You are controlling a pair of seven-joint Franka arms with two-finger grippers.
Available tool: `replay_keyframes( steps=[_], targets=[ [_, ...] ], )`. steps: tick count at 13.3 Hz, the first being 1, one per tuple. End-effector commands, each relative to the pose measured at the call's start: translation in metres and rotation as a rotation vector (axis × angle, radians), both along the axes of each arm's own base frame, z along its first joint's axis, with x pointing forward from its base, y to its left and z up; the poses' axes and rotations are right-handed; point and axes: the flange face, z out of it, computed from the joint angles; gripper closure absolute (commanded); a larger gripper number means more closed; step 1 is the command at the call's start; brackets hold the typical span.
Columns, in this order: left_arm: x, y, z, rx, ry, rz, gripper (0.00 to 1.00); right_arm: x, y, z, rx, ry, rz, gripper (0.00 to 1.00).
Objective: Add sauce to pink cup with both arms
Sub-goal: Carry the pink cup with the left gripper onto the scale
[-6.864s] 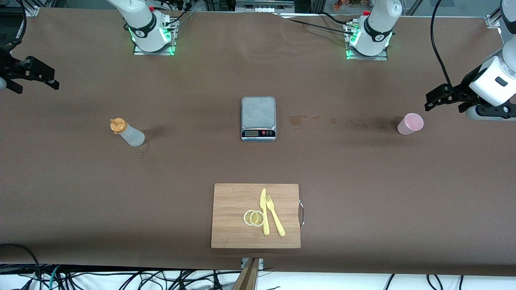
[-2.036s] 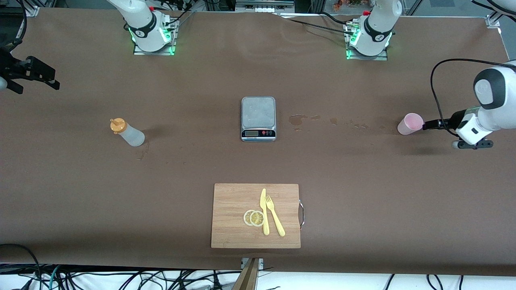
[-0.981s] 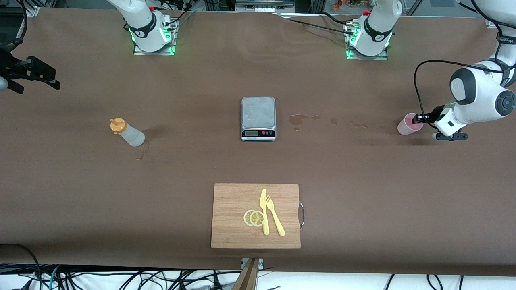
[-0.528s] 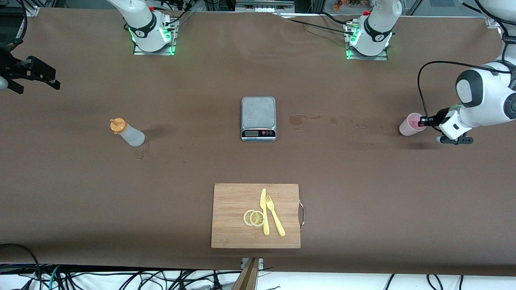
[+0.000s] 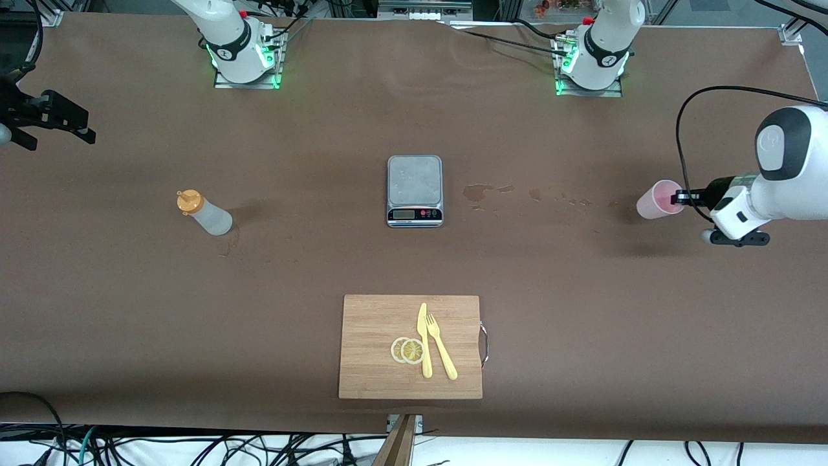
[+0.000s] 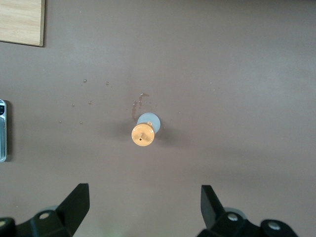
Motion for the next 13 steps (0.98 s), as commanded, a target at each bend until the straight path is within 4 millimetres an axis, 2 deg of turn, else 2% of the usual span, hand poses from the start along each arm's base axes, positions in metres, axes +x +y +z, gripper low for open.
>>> replay_keyframes(
  steps=[1,5,7,9,12,13],
  targets=[
    [0.003,-0.061,0.020,-0.017,0.022,0.087,1.00,0.000,-0.001,0.004,0.015,0.004,-0.008,0.00],
    [0.000,-0.156,0.035,-0.081,0.054,0.200,1.00,-0.001,-0.004,0.005,0.016,0.004,-0.011,0.00],
    [-0.006,-0.221,0.043,-0.077,0.029,0.232,1.00,-0.001,-0.008,0.004,0.016,0.004,-0.019,0.00],
    [-0.016,-0.272,0.049,-0.080,0.009,0.262,1.00,0.000,-0.006,0.004,0.016,0.004,-0.019,0.00],
    [-0.041,-0.343,0.041,-0.091,0.008,0.236,1.00,0.000,-0.007,0.006,0.015,-0.002,-0.017,0.00],
    [-0.052,-0.371,0.032,-0.095,0.001,0.228,1.00,0.000,-0.006,0.006,0.015,-0.003,-0.014,0.00]
  ],
)
